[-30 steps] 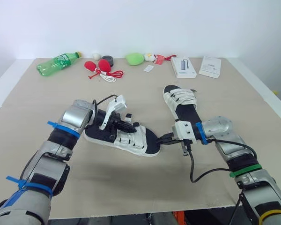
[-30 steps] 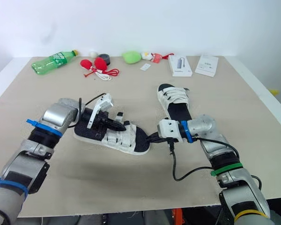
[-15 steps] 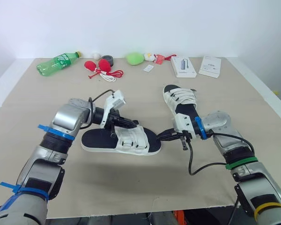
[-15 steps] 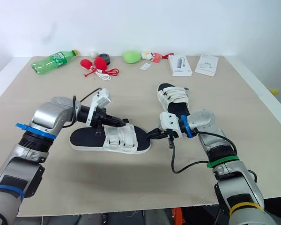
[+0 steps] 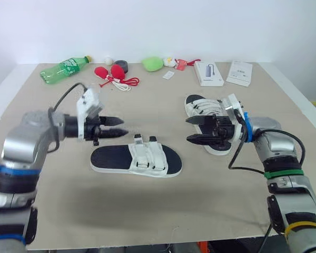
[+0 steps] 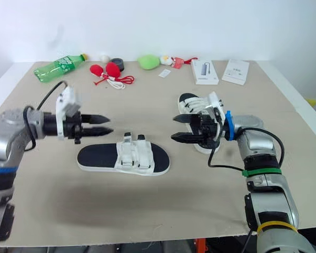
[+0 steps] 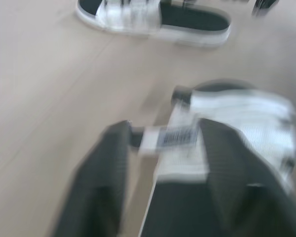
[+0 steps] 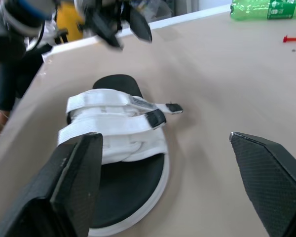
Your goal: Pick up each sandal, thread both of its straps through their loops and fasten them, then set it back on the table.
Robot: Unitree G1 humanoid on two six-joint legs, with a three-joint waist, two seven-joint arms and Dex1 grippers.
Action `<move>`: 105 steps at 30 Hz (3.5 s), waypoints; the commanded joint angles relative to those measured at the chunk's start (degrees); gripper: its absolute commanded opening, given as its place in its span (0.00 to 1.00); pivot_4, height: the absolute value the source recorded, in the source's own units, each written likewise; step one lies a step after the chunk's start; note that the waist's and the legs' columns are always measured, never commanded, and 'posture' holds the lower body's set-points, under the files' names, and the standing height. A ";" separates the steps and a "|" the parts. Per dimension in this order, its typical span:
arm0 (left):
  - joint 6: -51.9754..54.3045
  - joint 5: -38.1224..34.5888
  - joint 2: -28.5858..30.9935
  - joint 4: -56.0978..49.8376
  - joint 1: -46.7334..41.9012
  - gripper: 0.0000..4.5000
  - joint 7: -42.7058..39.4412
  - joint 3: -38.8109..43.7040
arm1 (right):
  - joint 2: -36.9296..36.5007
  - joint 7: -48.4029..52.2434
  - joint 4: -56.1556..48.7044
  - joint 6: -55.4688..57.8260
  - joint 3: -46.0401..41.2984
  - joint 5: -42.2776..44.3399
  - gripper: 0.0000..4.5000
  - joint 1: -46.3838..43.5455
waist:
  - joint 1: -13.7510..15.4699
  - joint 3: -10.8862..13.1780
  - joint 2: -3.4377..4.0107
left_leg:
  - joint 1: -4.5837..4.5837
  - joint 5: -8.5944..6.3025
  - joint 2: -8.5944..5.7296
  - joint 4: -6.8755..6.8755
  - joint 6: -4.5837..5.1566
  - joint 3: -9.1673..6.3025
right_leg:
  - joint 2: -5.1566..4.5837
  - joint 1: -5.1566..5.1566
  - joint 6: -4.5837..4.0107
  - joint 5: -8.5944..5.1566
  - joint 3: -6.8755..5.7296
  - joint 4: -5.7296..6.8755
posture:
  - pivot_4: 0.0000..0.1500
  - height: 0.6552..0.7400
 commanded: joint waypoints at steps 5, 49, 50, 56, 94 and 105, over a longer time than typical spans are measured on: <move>-31.55 9.77 -2.34 -0.69 9.94 0.99 3.49 -2.56 | -1.27 2.21 -5.89 -2.64 -3.19 2.36 1.00 4.69 | 0.50 0.00 0.00 | -0.03 0.01 0.01 0.12 -0.01 0.09 | -0.04 0.00 -0.25 -0.06 0.00 -0.01 | 1.00 1.00; -29.03 11.76 -16.32 34.92 -14.73 0.03 8.10 -6.55 | -1.88 -1.91 -15.62 -3.59 -4.90 4.18 1.00 10.71 | 0.18 -0.02 0.05 | -0.03 0.14 0.00 0.37 0.01 0.16 | -0.03 0.09 0.20 0.31 0.04 0.07 | 1.00 1.00; -26.34 11.96 -15.76 34.60 -15.28 0.03 11.59 -5.26 | -1.21 -2.54 -15.53 -2.95 -4.90 4.38 1.00 9.97 | 0.00 -0.02 0.05 | -0.03 0.19 0.00 0.37 -0.03 0.15 | -0.02 0.08 0.20 0.37 0.04 0.07 | 1.00 1.00; -10.04 15.30 -13.45 32.64 -18.21 0.03 39.03 4.84 | 2.45 -6.03 -13.66 -2.52 -3.83 3.09 1.00 6.22 | -0.23 0.01 0.05 | -0.04 0.25 0.01 0.36 -0.04 0.11 | 0.00 0.02 0.21 0.45 0.03 0.08 | 1.00 1.00; -2.61 7.13 -12.11 -1.91 0.70 0.98 40.34 6.23 | 3.54 -5.61 -8.36 -10.39 -1.87 -1.67 1.00 6.00 | 1.44 0.03 0.00 | -0.24 0.37 -0.13 0.20 -0.38 -0.35 | -0.04 0.03 0.21 0.40 -0.32 0.04 | 1.00 1.00; -9.82 -4.06 -1.24 -19.07 21.56 0.98 13.06 2.38 | 0.00 -1.38 -7.19 -12.12 -2.57 -1.11 1.00 8.79 | 1.50 0.04 0.03 | -0.15 0.37 -0.07 0.22 -0.37 -0.28 | -0.08 0.07 -0.23 0.19 -0.31 0.05 | 1.00 1.00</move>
